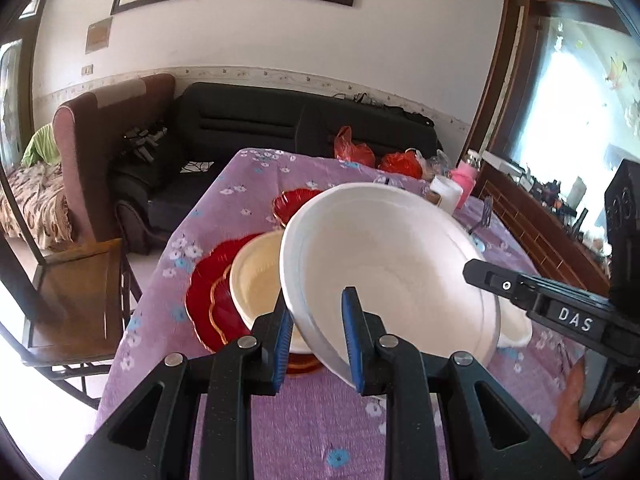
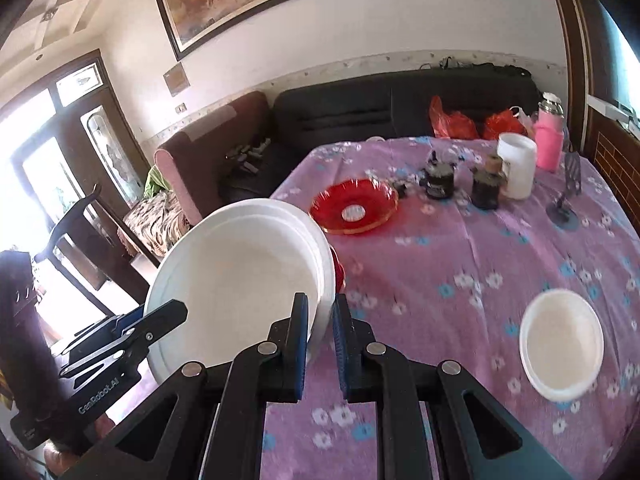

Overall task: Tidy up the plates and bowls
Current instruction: 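Lower the white bowl into the beige bowl on the stack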

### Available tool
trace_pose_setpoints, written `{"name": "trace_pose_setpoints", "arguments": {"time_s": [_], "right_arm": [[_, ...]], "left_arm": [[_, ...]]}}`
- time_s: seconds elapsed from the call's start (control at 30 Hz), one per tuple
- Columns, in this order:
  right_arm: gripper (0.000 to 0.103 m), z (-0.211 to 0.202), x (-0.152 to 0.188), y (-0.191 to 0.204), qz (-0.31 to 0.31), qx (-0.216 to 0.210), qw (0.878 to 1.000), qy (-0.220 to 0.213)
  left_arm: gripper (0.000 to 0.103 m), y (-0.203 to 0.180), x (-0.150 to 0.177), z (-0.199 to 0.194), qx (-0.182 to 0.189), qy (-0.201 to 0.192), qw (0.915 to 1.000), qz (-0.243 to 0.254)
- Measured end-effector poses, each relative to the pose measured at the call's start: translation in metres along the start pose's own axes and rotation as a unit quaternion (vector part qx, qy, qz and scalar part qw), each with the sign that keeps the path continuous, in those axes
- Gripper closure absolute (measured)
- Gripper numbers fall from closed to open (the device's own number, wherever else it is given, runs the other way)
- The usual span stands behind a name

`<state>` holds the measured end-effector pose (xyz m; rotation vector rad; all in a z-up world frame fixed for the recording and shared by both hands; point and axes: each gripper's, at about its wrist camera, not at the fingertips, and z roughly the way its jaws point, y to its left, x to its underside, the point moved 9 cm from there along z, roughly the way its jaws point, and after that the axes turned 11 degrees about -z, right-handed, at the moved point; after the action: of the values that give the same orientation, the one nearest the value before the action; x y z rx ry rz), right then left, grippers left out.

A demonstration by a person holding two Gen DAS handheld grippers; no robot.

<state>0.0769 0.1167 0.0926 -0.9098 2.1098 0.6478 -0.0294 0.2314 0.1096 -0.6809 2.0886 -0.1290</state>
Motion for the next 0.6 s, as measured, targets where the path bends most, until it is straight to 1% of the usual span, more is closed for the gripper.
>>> {"name": "trace_pose_setpoints", "arguments": {"time_s": [0.13, 0.23, 0.43, 0.6], "right_arm": [[0.089, 0.014, -0.015, 0.005, 0.002, -0.002, 1.000, -0.001], [0.089, 0.028, -0.020, 0.009, 0.001, -0.002, 1.000, 0.004], [0.089, 0.063, -0.020, 0.012, 0.005, -0.006, 1.000, 0.029], [0.089, 0.080, -0.016, 0.010, 0.005, -0.005, 0.999, 0.041]], "left_arm": [[0.081, 0.013, -0.014, 0.007, -0.004, -0.001, 0.9999, -0.013], [0.081, 0.023, -0.020, 0.015, -0.010, -0.001, 0.9997, -0.021], [0.081, 0.047, -0.022, 0.040, -0.021, 0.017, 0.9986, -0.045], [0.081, 0.058, -0.019, 0.057, -0.028, 0.032, 0.9978, -0.051]]}}
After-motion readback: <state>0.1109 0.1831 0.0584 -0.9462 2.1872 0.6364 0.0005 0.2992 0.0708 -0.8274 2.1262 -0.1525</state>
